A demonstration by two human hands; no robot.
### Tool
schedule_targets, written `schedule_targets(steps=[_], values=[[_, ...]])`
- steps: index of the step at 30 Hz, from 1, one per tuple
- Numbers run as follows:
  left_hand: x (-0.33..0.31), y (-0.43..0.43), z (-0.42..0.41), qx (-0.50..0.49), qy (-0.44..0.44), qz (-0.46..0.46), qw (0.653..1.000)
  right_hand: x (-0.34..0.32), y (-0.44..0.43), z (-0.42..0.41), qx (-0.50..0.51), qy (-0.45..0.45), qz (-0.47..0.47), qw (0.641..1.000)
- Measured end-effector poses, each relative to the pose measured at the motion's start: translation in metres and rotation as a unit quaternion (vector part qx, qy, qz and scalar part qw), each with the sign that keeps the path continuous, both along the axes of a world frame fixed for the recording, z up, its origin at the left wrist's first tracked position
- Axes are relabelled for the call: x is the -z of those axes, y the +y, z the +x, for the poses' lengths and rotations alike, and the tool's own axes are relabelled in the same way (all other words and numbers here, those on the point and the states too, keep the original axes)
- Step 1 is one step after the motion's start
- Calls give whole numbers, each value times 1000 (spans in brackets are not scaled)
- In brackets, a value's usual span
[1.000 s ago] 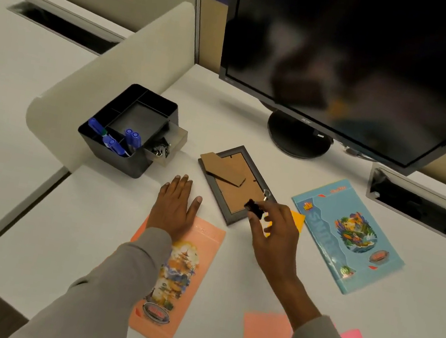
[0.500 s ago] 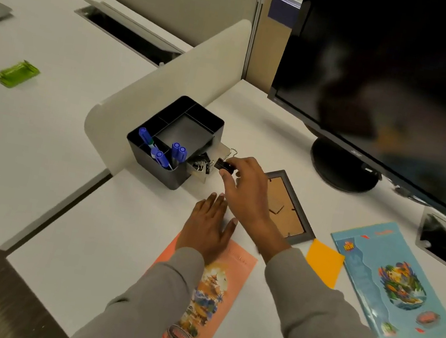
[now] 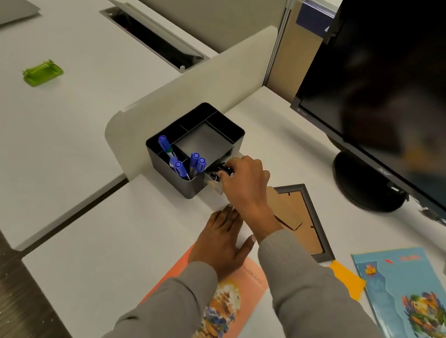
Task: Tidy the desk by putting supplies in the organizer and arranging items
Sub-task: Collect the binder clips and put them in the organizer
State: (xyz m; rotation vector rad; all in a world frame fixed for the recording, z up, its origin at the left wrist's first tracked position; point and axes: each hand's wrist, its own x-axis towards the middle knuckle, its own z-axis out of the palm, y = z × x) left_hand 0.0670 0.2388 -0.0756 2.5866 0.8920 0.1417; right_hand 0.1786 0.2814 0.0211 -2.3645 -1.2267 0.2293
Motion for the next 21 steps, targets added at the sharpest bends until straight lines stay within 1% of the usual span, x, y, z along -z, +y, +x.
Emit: schedule_targets(steps=[3, 6, 8, 11, 13, 15, 18, 21], values=[[1, 1, 0, 3, -2, -3, 1000, 0, 5, -1, 14, 14, -13, 1000], [-1, 0, 0, 3, -6, -5, 1000, 1, 4, 3, 14, 47, -11, 999], [0, 0, 1, 1, -12, -8, 1000, 0, 0, 5, 16, 73, 14, 997], [1, -1, 2, -4, -13, -9, 1000, 1, -10, 9, 43, 108, 82, 990], [1, -1, 2, -8, -11, -8, 1000, 4, -14, 10, 62, 127, 94, 985], [-1, -1, 2, -9, -13, -5, 1000, 6, -15, 11, 65, 118, 78, 988], [-2, -2, 2, -14, -19, -4, 1000, 6, -13, 15, 55, 78, 44, 994], [-2, -3, 1, -18, -15, -7, 1000, 6, -9, 18, 31, 61, 38, 997]])
